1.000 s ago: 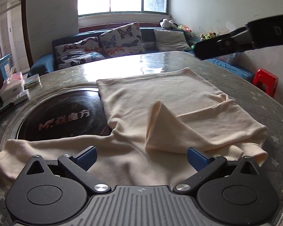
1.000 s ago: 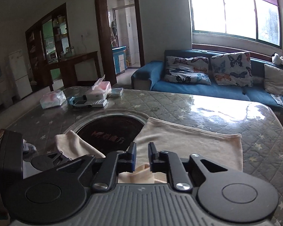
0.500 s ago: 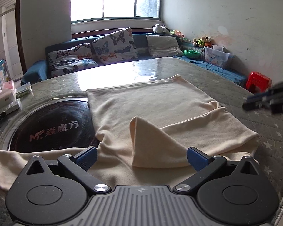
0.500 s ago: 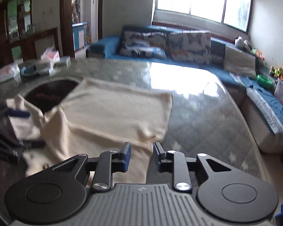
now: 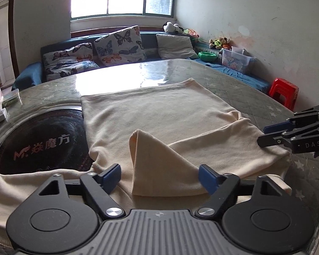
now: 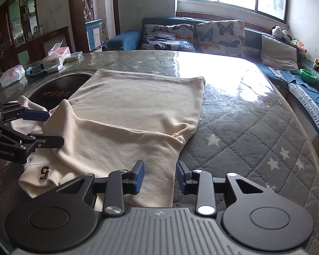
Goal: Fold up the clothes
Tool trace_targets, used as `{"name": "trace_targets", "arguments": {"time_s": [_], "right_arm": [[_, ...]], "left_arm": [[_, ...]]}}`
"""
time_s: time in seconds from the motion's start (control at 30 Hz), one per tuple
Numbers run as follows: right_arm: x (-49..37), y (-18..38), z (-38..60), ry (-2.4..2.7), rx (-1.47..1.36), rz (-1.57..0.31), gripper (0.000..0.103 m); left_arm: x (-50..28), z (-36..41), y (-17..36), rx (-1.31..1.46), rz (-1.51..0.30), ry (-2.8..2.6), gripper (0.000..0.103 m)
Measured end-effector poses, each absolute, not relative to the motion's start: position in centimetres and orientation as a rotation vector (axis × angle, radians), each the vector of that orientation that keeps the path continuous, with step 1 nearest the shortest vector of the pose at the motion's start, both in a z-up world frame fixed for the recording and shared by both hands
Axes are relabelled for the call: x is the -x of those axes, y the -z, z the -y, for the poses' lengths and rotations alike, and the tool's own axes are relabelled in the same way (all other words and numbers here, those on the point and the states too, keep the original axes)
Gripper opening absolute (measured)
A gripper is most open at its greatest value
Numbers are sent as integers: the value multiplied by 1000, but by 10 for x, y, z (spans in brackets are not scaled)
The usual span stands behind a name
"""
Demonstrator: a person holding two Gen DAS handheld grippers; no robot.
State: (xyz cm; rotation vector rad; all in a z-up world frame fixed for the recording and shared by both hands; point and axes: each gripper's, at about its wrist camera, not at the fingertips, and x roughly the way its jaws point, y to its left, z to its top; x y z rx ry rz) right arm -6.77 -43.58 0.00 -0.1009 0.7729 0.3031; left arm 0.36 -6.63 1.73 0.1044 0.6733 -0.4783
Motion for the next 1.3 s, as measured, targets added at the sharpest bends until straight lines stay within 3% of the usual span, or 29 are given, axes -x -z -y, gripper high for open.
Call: {"name": "trace_targets", "arguments": {"time_s": [0.13,0.17,0.23,0.37,0.7,0.77,0.87,0.93,1.0,1.13,1.2,1.3], "right_arm": [[65,-3,433,-312,119,-760,33],[64,-4,431,-315,123,-756,33],[62,-6,428,-322,133,-751,33],[57,-9,419,-343,155,-748,33],[47,-12,372,-464,232,-737,33],[45,-11,361,-490,239,-731,33],[40,-7,340,-538,247,-726,32],[37,-1,328,-560,261,-734,32],[37,4,315,-592,275,-742,32],[49,5,296,-674,303,-728,32],[55,-1,293,-697,306,-707,32],[58,-8,295,-693,305,-691,32]], "left_arm": [[-3,62,-17,-91,-677,468,59],[-2,61,-17,-87,-679,469,48],[-1,57,-17,-70,-681,473,42],[4,49,-22,-34,-692,477,21],[19,15,-30,20,-750,416,21],[21,10,-31,28,-748,410,27],[26,2,-35,36,-735,398,56],[30,-4,-41,35,-706,391,63],[34,-11,-45,40,-682,384,78],[38,-22,-50,41,-646,357,91],[38,-26,-50,50,-644,342,103],[35,-28,-47,48,-654,333,103]]}}
